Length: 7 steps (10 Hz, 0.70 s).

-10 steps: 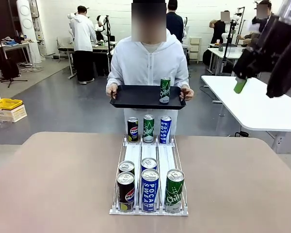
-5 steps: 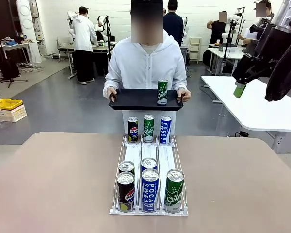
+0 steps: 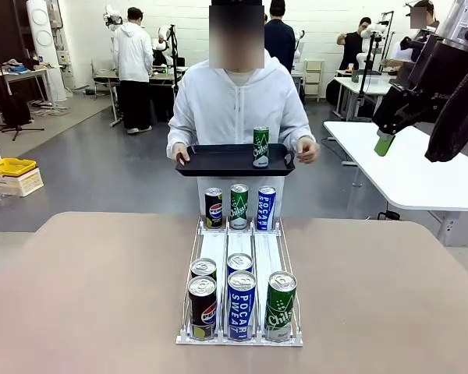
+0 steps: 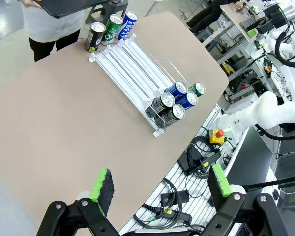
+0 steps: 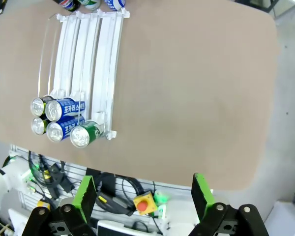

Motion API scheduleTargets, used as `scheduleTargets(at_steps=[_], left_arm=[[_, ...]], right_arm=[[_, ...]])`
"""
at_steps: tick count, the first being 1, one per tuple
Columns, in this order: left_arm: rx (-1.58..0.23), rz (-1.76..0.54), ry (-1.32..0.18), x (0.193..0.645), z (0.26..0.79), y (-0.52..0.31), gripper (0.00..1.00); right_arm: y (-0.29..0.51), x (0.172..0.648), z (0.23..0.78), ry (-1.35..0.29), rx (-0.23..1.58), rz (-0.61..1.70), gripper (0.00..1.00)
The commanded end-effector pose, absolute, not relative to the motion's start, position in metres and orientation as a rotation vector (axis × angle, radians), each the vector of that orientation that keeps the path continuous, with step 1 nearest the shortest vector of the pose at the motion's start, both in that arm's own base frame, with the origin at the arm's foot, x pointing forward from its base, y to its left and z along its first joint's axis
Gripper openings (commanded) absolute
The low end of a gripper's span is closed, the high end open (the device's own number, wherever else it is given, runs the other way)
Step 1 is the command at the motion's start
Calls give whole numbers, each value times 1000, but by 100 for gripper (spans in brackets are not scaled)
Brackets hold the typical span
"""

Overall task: Retrieve and hand over the desired beverage to the person.
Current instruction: Place the picked can on the Handle tray extended by the person.

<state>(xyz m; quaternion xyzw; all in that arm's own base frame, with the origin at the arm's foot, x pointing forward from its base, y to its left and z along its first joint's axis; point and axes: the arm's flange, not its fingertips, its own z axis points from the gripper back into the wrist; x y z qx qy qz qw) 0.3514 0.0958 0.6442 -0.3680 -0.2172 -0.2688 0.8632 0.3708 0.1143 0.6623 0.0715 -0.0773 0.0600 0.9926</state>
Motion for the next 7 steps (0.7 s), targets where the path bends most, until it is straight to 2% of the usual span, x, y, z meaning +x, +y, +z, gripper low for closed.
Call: scheduleTargets(at_steps=[1, 2, 4, 6, 7], left_arm=[[-787, -580, -473, 352, 646, 97, 100], [-787, -580, -473, 352, 646, 97, 100], [-787, -580, -473, 352, 646, 97, 100], [-787, -580, -473, 352, 646, 97, 100], [-787, -580, -473, 352, 646, 97, 100]], right_arm=[[114, 371, 662, -155, 144, 120, 100], [75, 353, 670, -198, 242, 344, 100], [9, 327, 678, -319, 406, 620, 100], [-61, 310, 680, -484, 683, 744, 100], [-90, 300, 678, -539, 722, 775, 100]])
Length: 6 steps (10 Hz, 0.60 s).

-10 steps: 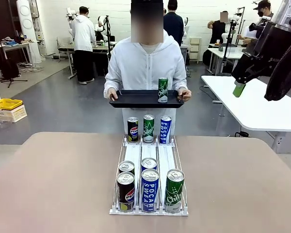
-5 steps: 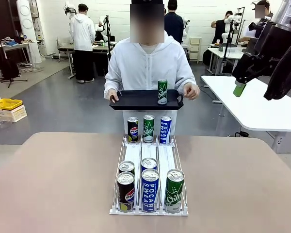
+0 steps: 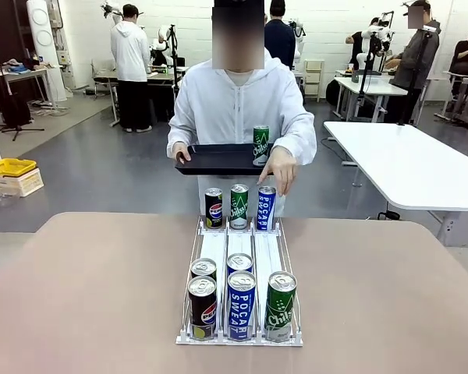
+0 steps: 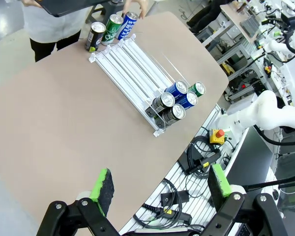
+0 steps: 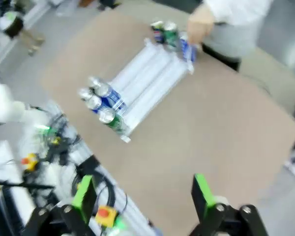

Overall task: Retrieve and hand over the desired beverage to the person.
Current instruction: Place the picked can on the Handle tray extended by the person.

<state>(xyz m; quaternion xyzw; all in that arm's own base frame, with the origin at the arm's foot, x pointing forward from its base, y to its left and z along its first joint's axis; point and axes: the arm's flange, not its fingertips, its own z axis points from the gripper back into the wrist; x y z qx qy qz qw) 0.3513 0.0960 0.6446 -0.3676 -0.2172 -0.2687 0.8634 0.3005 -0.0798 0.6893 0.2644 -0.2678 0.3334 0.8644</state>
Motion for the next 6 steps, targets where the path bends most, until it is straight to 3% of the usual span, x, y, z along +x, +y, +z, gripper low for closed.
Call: scheduleTargets(at_steps=[1, 4, 6], left_arm=[[-787, -580, -473, 352, 646, 97, 100], [-787, -580, -473, 352, 646, 97, 100], [-787, -580, -473, 352, 646, 97, 100]], right_arm=[[-112, 294, 678, -592, 748, 759, 100], [-148, 283, 666, -617, 737, 664, 100], [-153, 280, 659, -590, 625, 550, 100]])
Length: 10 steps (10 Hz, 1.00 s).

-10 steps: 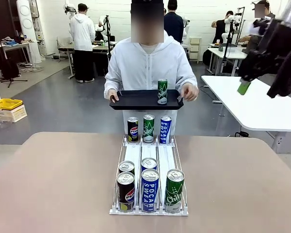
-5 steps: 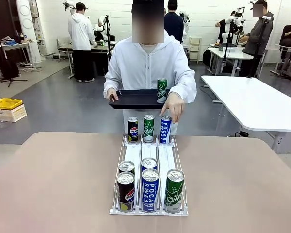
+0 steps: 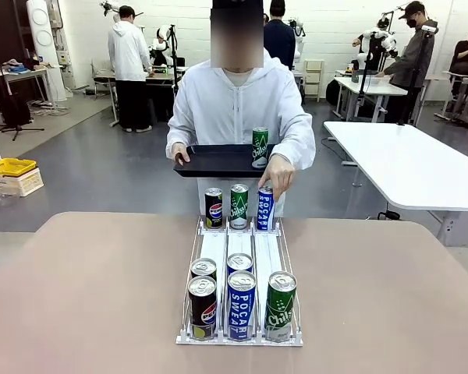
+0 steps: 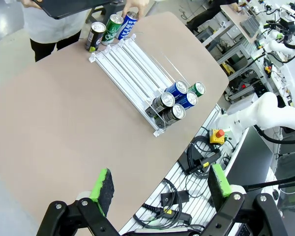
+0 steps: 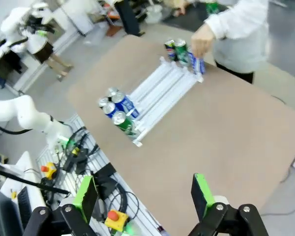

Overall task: Retrieve and hand over the desired beverage to the person.
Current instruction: Place the picked can on the Handle tray extended by the person.

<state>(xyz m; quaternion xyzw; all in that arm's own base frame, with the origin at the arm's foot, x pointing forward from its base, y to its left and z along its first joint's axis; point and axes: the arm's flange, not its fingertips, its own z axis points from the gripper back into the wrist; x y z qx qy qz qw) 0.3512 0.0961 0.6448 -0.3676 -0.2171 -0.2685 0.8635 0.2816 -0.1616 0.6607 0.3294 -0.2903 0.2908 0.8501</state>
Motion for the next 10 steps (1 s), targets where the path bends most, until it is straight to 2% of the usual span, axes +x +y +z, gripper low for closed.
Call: scheduleTargets(at_steps=[1, 2, 3, 10], left_arm=[[-787, -580, -473, 352, 646, 97, 100], [-787, -580, -473, 352, 646, 97, 100], [-787, -580, -473, 352, 646, 97, 100], [-787, -580, -473, 352, 646, 97, 100]], right_arm=[[-154, 276, 658, -588, 601, 529, 100], [-153, 275, 658, -596, 600, 491, 100], [-163, 282, 660, -603, 653, 581, 100], [-163, 282, 660, -603, 653, 581, 100]])
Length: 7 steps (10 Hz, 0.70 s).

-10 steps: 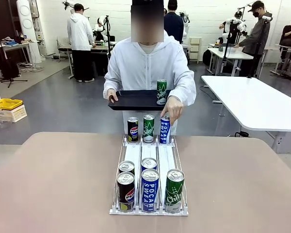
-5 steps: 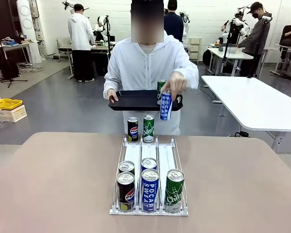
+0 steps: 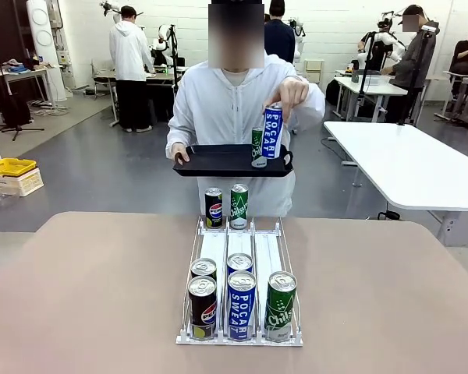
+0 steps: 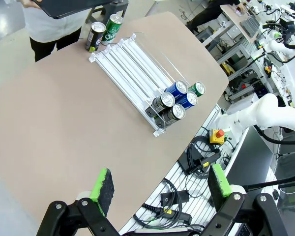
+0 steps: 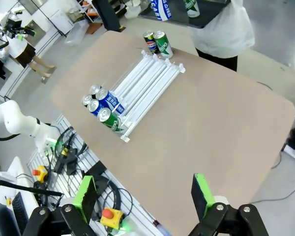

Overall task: Retrieve and hand over the desired beverage to the person.
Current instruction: Pick up another can of the same type that the person held from the Automatic Can Dispenser.

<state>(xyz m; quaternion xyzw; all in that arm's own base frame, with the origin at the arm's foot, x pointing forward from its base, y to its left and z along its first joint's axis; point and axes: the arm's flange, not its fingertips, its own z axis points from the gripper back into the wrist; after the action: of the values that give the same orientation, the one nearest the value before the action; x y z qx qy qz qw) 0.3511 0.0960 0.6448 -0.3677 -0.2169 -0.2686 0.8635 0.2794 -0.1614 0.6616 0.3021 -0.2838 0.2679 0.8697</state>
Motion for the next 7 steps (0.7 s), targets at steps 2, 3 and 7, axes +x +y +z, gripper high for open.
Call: scheduleTargets(at_steps=[2, 3, 7], left_arm=[[-787, -580, -473, 352, 646, 97, 100], [-787, -580, -473, 352, 646, 97, 100], [-787, -580, -473, 352, 646, 97, 100]], right_arm=[[-163, 282, 660, -603, 653, 581, 100], [-163, 282, 660, -603, 653, 581, 100], [-163, 282, 660, -603, 653, 581, 100]])
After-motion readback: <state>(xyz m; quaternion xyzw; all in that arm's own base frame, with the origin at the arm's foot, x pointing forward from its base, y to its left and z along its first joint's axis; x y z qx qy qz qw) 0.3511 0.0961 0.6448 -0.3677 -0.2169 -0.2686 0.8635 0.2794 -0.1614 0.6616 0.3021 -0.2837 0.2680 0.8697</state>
